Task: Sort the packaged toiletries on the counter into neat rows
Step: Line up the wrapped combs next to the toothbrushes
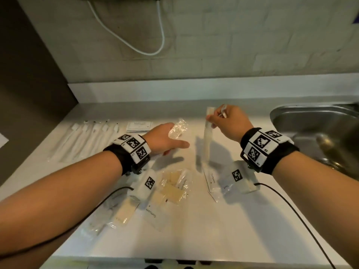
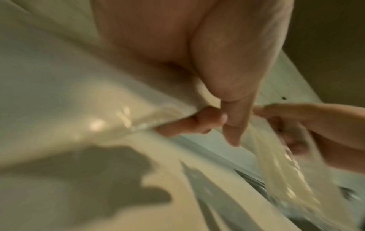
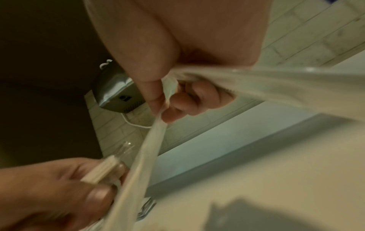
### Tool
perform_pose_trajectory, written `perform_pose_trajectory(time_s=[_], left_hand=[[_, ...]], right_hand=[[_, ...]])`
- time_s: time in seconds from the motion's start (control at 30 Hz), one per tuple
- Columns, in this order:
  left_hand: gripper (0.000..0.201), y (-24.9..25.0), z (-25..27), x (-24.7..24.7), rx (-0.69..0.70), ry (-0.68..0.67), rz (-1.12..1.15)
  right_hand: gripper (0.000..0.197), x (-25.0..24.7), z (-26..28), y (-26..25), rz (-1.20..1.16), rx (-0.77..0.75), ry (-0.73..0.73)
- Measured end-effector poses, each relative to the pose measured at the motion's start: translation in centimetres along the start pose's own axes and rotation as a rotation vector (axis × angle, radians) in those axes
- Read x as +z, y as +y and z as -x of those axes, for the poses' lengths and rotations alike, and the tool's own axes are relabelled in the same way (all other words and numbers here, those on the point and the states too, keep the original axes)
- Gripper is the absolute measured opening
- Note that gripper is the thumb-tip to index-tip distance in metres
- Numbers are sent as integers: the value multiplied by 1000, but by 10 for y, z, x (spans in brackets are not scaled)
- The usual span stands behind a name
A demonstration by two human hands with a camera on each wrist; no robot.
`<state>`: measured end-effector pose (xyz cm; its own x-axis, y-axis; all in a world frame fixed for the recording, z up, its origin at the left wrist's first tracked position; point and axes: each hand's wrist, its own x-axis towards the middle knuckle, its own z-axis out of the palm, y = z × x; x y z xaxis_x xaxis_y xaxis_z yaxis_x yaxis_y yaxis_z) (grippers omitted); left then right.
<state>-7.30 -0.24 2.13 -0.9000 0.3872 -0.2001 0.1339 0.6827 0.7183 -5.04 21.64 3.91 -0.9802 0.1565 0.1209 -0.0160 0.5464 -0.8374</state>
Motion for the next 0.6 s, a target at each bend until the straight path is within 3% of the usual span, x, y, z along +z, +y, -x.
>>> perform_pose_trajectory(time_s=[0.13,0.23,0.3,0.6], left_hand=[[25,-33,6,-55,-118,217,118],[23,-54,9,-91,-219,333,411],[20,-64,10,-107,-245,406,471],[18,-91,5,-102,-223,293,218]], right_hand=[[19,34,-11,-20,40,-15,-128],[19,61,-20,-35,39,-44,-186],[20,77,-27,-46,49,-65,-220],[18,140,-44,-74,278,-61,-485]])
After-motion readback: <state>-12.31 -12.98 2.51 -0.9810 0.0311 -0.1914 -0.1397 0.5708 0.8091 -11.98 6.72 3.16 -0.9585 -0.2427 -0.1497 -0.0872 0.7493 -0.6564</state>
